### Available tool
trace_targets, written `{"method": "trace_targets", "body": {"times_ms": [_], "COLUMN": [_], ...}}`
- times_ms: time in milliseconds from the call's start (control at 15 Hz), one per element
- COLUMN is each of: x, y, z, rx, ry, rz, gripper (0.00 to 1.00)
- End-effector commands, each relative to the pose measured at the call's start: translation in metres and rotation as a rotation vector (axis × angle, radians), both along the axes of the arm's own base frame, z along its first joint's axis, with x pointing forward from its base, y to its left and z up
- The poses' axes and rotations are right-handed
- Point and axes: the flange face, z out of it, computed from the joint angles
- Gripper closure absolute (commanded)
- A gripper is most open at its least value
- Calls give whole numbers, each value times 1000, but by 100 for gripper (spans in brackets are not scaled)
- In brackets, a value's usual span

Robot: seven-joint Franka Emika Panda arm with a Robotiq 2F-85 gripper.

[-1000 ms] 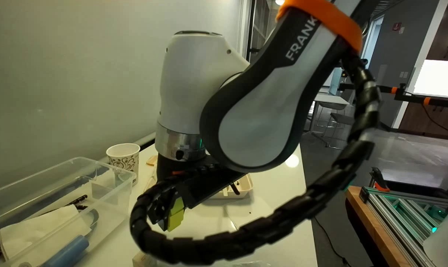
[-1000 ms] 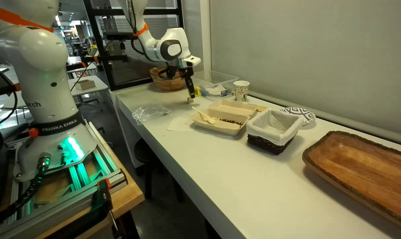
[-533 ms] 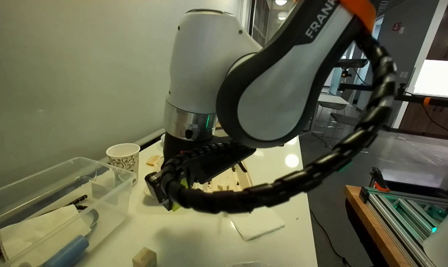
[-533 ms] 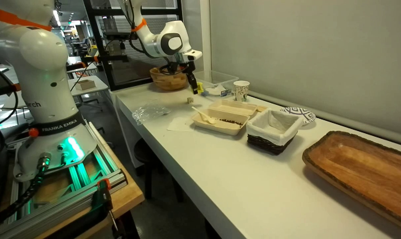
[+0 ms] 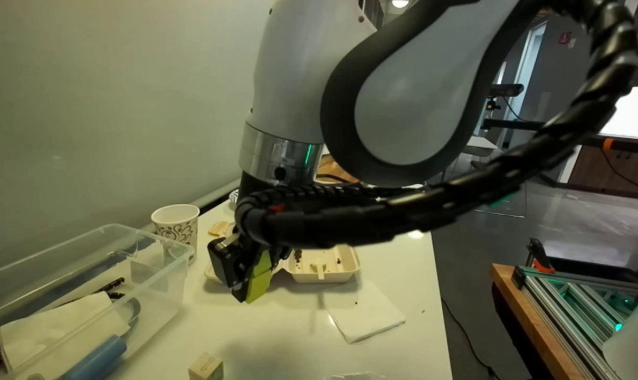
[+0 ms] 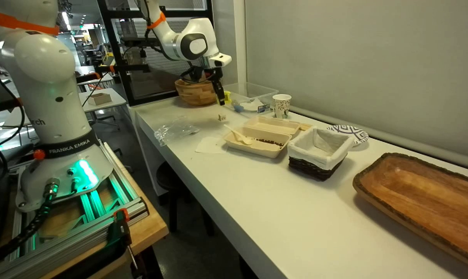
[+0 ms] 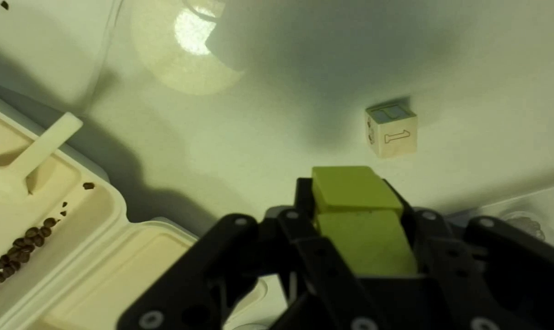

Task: Pick up the yellow object from the counter and put it in the wooden bowl

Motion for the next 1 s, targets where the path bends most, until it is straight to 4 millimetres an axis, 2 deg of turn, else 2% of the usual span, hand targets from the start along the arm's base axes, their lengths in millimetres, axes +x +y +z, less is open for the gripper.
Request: {"method": "trace_targets", "body": {"times_ms": [0,133,333,800,933], "x": [6,17,38,120,133], "y": [3,13,42,115,139], "z": [1,10,31,89,94], "rx": [24,48,118,339,380], "ry": [-32,-88,-189,-406,-444], "rz": [15,61,158,411,507], "gripper": [88,88,88,88,88]}}
